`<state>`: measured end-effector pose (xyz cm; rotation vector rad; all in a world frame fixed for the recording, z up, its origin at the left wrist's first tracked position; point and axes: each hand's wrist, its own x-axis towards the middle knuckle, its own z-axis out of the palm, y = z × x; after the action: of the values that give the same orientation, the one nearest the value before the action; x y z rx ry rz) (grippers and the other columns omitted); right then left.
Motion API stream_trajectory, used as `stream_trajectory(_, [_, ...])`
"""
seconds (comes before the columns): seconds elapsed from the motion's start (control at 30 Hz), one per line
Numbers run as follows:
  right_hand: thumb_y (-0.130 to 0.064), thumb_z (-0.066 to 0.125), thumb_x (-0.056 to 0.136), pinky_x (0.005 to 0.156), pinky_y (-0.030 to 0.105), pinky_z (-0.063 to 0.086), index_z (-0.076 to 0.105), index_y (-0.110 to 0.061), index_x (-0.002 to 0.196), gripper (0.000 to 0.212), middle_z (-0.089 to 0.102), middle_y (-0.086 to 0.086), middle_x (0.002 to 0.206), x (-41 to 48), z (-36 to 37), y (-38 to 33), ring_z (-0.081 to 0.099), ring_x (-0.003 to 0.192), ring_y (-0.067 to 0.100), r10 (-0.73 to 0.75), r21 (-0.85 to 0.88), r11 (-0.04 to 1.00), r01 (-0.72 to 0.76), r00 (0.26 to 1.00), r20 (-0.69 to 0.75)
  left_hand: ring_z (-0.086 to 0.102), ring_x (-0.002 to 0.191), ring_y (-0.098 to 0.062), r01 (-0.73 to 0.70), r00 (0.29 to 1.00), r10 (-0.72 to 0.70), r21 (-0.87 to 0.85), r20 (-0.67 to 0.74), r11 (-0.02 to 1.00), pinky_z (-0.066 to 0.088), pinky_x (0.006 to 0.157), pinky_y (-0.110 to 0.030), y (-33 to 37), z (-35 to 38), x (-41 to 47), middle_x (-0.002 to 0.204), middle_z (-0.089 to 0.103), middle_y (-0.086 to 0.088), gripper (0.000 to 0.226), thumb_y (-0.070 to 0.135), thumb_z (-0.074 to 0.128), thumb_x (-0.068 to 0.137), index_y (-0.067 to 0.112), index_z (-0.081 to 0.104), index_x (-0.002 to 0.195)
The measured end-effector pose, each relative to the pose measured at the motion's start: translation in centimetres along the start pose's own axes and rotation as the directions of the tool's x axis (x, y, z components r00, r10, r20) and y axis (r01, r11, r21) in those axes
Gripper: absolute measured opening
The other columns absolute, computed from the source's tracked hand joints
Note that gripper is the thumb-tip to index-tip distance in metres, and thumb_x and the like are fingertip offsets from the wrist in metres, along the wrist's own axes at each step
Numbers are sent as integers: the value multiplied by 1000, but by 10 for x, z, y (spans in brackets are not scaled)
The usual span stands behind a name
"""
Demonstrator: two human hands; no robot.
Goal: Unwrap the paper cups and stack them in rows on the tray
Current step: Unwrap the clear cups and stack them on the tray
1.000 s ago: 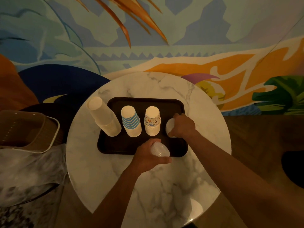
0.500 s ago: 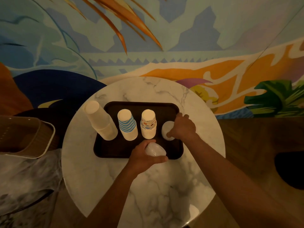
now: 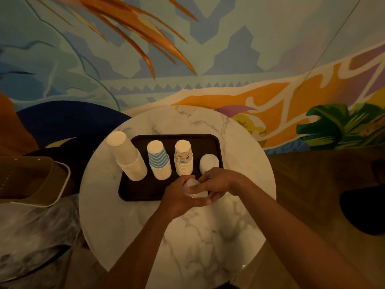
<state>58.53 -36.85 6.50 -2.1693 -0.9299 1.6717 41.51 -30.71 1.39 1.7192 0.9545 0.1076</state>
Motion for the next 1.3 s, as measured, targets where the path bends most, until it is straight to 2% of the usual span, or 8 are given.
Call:
stream_trajectory(0.17, [-53, 92, 63, 81, 35, 64, 69, -15, 120, 72, 76, 6, 106, 5, 15, 8, 78, 83, 20, -4, 71, 997, 6, 1000, -22, 58, 111, -1, -24, 999, 22, 48, 36, 999, 48, 82, -15, -6, 2, -6, 128, 60, 16, 106, 50, 98, 50, 32, 51, 143])
stream_trajectory(0.5, [-44, 90, 69, 84, 34, 63, 72, -13, 118, 60, 76, 7, 107, 6, 11, 5, 78, 88, 20, 9, 123, 992, -6, 1000, -26, 59, 103, 4, -25, 1000, 25, 6, 13, 1000, 46, 70, -5, -12, -4, -10, 114, 61, 23, 87, 36, 100, 55, 37, 56, 130])
stream_trajectory(0.67, [-42, 87, 75, 63, 22, 59, 70, -11, 121, 58, 76, 9, 105, 4, 6, 1, 78, 79, 17, 21, 180, 983, -17, 1000, -23, 59, 105, 3, -31, 1000, 31, 2, 2, 1000, 47, 76, -10, -11, -8, -6, 122, 63, 18, 91, 38, 98, 58, 32, 55, 138])
stream_trajectory(0.83, [-40, 89, 73, 71, 28, 63, 67, -8, 124, 64, 75, 12, 109, 4, -1, 5, 78, 87, 23, 58, 254, 966, -49, 998, -29, 57, 105, 4, -19, 1000, 19, -3, -6, 1000, 46, 75, -11, -15, -9, -4, 120, 61, 21, 92, 36, 99, 58, 32, 55, 138])
stream_trajectory(0.9, [-40, 93, 68, 78, 35, 64, 66, -10, 125, 70, 70, 11, 115, 7, -7, 6, 75, 95, 25, 82, 291, 955, -55, 993, -84, 57, 109, -1, 2, 1000, -2, 0, -17, 1000, 45, 78, -14, -17, -9, -3, 122, 59, 20, 95, 38, 99, 56, 32, 54, 139])
stream_trajectory(1.0, [-46, 93, 65, 82, 38, 64, 65, -15, 124, 73, 59, 4, 124, 13, -16, 6, 64, 108, 24, 81, 143, 989, -43, 958, -275, 54, 117, -8, 29, 1000, -29, 13, -11, 999, 46, 84, -21, -21, -11, 0, 129, 59, 16, 100, 42, 98, 56, 32, 50, 143])
stream_trajectory(1.13, [-55, 91, 60, 93, 36, 57, 55, -22, 138, 92, 54, 1, 138, 27, -23, 11, 56, 122, 25, -20, -89, 995, -37, 829, -559, 54, 117, -8, 42, 999, -42, 10, -5, 999, 46, 83, -19, -24, -12, 2, 132, 59, 13, 99, 41, 98, 57, 32, 49, 143])
stream_trajectory(1.3, [-51, 89, 66, 98, 40, 53, 46, -23, 145, 95, 55, 7, 140, 52, -32, 11, 55, 125, 29, -74, -189, 980, -59, 776, -627, 55, 119, -8, 62, 998, -62, 5, -2, 998, 44, 80, -15, -26, -12, 5, 131, 59, 14, 100, 44, 98, 56, 34, 49, 143])
